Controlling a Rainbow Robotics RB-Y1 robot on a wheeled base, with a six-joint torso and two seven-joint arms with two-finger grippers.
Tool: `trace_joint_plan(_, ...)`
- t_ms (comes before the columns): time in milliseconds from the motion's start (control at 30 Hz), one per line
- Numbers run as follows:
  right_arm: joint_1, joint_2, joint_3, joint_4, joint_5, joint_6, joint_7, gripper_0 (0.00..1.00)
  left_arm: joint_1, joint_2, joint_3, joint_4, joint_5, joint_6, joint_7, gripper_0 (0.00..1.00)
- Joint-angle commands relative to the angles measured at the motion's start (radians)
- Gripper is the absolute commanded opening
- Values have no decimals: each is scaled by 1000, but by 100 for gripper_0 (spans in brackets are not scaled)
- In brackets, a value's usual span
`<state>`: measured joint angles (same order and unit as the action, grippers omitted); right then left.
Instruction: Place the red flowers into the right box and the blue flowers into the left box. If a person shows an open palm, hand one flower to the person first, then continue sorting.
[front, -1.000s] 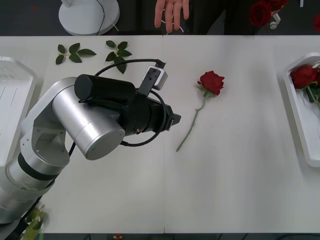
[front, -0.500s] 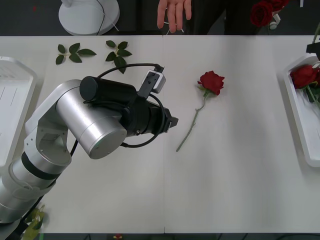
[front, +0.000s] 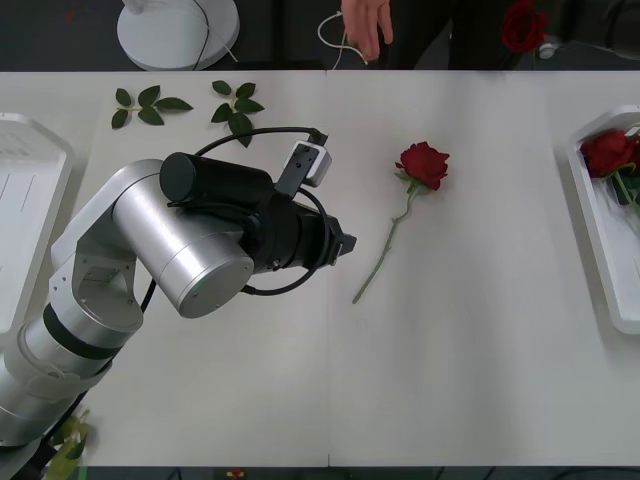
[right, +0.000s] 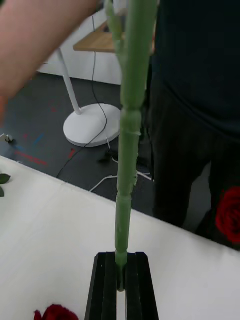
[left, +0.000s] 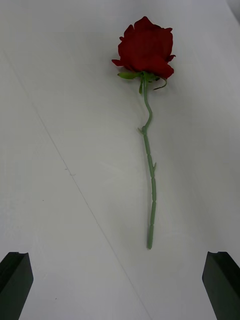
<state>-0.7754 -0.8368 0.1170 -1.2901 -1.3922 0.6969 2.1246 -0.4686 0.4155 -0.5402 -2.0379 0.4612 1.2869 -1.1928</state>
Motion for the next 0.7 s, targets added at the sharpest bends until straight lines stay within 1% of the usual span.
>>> trace_joint_plan(33, -128, 53, 43, 35, 9, -79, 86, 0, -28, 8, -14, -13, -6, -6, -8, 100)
trace_joint_plan(133, -191, 91, 101, 77, 10, -154, 140, 0, -28, 8, -14, -13, -6, -6, -8, 100)
trace_joint_plan(367, -308, 168, 210, 169, 28, -284, 169, 0, -28, 8, -14, -13, -6, -6, -8, 100)
trace_joint_plan(500, -372, 203, 254, 218, 93, -318, 179, 0, -28, 8, -14, -13, -6, -6, -8, 100)
trace_joint_plan(567, -395, 222, 256, 242, 116, -320, 179, 0, -28, 8, -14, -13, -6, -6, -8, 100)
trace_joint_plan(700, -418, 246, 256, 278, 121, -332, 186, 0, -28, 8, -14, -13, -6, -6, -8, 100)
